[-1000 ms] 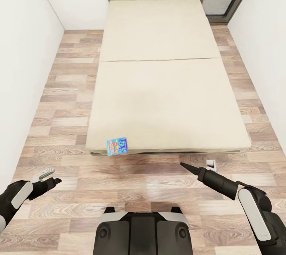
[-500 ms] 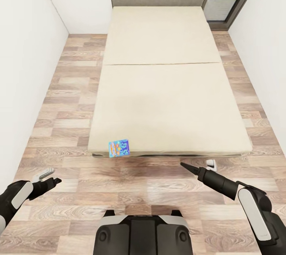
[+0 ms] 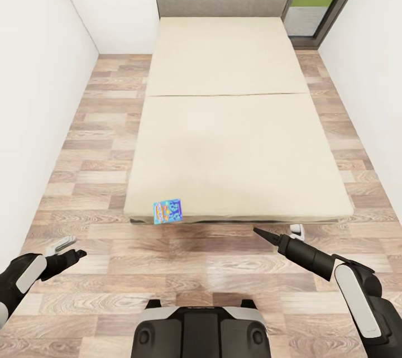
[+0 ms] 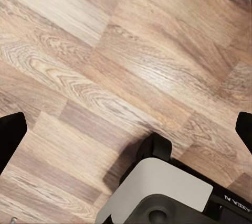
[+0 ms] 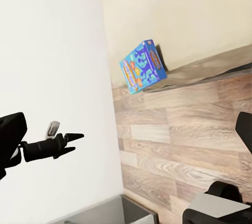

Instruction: Put all the toys in the child's room - the three board games (two on the bed and one on the table), the two jigsaw puzzles on the table, and the tennis ball on the table - inside the toy box on the table in the child's room.

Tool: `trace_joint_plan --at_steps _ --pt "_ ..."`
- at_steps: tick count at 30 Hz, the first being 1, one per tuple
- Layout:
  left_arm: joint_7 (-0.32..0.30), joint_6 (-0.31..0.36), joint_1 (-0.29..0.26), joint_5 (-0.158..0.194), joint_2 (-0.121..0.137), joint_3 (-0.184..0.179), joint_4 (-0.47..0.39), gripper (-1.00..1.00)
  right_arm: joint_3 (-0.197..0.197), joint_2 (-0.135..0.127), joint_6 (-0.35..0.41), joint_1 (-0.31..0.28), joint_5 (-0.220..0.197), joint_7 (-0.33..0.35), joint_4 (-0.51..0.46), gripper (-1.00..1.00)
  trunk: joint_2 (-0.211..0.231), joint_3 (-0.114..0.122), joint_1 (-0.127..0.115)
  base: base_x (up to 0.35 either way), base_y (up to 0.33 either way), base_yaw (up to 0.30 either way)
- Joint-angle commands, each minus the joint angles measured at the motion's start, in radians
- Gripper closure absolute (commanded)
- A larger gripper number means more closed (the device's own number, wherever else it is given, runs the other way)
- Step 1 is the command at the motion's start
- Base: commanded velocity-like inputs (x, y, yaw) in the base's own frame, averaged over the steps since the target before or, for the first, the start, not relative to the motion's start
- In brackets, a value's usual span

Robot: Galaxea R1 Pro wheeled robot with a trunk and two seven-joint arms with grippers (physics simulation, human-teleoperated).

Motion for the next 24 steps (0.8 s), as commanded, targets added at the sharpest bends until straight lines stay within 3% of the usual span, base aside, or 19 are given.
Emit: trace_joint_plan --at_steps 1,24 --pt "0.001 0.002 0.000 0.005 0.001 -0.006 -0.001 -1.00 -0.001 0.000 0.006 0.000 -0.001 0.002 0.000 -1.00 -0.001 0.001 0.001 0.000 0.000 0.000" --pt "0.001 0.001 0.000 0.004 0.003 -0.006 -0.001 -1.00 -0.002 0.000 0.006 0.000 -0.001 0.002 0.002 -1.00 -0.001 0.038 0.001 0.000 0.000 0.000"
